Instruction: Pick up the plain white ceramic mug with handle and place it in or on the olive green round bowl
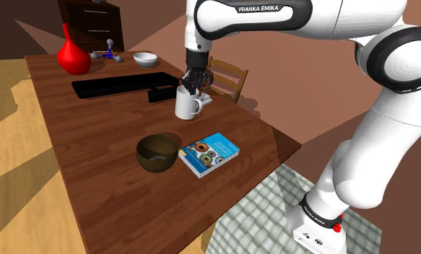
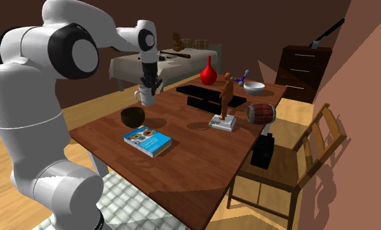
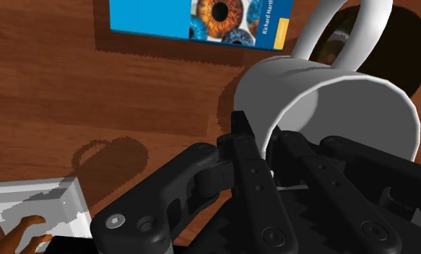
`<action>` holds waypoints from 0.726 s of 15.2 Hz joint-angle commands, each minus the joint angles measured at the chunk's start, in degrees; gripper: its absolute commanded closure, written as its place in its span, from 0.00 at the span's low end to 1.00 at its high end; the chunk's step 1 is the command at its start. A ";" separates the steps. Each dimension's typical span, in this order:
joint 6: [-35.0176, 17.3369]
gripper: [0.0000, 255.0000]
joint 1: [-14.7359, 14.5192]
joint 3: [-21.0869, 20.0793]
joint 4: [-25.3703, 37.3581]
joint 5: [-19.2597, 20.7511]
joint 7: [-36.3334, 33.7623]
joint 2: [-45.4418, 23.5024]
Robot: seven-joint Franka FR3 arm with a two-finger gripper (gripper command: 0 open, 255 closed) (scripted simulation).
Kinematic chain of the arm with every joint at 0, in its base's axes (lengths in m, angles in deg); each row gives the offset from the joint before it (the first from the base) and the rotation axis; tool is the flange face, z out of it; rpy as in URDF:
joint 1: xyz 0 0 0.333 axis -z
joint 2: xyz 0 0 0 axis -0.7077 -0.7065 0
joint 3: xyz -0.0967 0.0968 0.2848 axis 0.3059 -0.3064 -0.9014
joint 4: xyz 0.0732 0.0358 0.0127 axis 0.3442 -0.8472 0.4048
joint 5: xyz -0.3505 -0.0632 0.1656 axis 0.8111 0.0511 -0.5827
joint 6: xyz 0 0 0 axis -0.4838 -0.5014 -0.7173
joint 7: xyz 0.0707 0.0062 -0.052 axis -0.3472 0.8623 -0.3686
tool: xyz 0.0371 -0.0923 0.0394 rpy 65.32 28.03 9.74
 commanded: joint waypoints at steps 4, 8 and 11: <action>1.54 1.00 -3.56 -3.01 2.77 0.16 -6.66 -1.20; 2.51 1.00 -6.52 -5.38 5.50 0.52 -12.00 -2.96; 2.31 1.00 -8.03 -6.47 6.45 0.81 -14.61 -4.11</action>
